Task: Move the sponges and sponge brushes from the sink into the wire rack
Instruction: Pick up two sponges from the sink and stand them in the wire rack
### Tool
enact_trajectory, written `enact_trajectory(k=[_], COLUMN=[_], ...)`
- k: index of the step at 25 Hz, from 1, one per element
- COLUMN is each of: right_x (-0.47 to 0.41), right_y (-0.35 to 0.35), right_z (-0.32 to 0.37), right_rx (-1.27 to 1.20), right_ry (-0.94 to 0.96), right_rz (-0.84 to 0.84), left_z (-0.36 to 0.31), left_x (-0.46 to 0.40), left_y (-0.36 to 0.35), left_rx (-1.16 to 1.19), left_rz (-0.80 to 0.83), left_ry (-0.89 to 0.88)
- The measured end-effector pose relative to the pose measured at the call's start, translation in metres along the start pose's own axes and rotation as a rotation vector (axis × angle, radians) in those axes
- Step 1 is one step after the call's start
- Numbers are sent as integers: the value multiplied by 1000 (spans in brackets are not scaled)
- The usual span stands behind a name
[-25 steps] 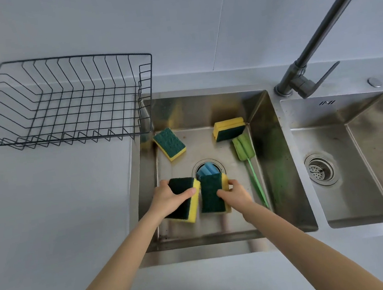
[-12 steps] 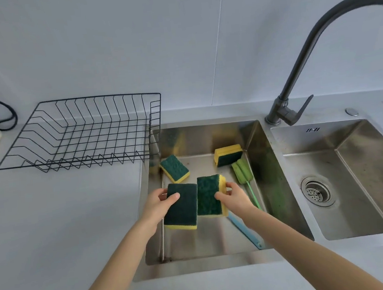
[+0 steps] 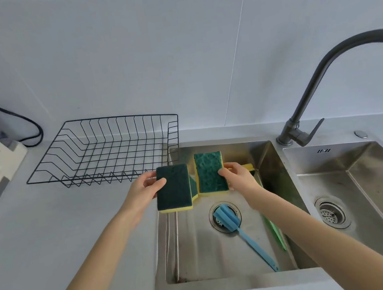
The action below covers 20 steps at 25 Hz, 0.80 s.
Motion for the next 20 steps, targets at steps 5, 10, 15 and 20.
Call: enact_trajectory(k=[5,10,15,20], right_x=[-10,-23,-46,-79], right_y=[-26,-57,-93,-129], right_z=[39,78,105,132], right_rx=[-86,-60,62,239], right_ry=[19,33,58,100], right_rz=[24,16,-7,17], left_z=[-24,-38,-48,-49], left_x=[-24,-55,-85,-117], left_y=[40,76,95,103], left_rx=[62,79,63,48], left_rz=[-28,-97,-123,-120], left_ry=[-49,-57,-36,-4])
Point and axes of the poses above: each hand's wrist, its own x-axis away from the middle knuckle, its own y-axis out of the back of the hand, z = x × y, the point moved 2 cm from there along -x, towards the middle knuckle, and after that the axes turned 12 degrees about -z, right-handed, at the moved point
